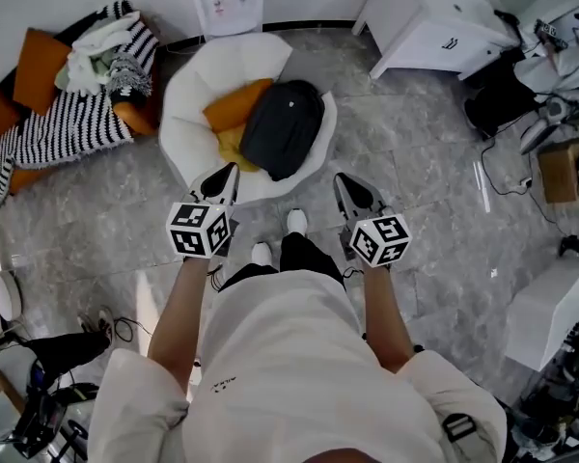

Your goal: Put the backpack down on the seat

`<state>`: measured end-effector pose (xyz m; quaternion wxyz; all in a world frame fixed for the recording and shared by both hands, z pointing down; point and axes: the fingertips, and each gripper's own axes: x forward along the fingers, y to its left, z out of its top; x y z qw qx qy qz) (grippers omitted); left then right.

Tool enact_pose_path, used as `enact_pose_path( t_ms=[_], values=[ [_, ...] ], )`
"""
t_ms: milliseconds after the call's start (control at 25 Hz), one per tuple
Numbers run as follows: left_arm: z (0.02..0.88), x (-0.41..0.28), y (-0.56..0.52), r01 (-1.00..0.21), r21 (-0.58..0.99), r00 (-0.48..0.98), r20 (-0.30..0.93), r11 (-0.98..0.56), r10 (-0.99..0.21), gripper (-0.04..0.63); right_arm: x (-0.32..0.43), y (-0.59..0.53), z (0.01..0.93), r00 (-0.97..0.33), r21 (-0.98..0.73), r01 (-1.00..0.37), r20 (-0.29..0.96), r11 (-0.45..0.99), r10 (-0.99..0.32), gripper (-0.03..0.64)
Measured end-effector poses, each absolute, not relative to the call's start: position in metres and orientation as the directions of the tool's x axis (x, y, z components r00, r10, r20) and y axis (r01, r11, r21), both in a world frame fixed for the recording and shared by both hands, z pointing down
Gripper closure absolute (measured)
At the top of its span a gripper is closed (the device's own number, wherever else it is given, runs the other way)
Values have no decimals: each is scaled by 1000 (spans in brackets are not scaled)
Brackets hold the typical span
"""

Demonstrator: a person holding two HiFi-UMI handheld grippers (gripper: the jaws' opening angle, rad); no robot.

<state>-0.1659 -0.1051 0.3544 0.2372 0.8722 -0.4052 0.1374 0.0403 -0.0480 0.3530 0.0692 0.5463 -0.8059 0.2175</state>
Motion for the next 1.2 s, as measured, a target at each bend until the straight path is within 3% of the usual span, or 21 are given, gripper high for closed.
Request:
enact_pose_path(
  t_ms=[1200],
  values=[
    [277,-115,-55,-817,254,575,305,-517,-759,578,113,-16,288,-516,-241,-853,255,463,-818,594]
  ],
)
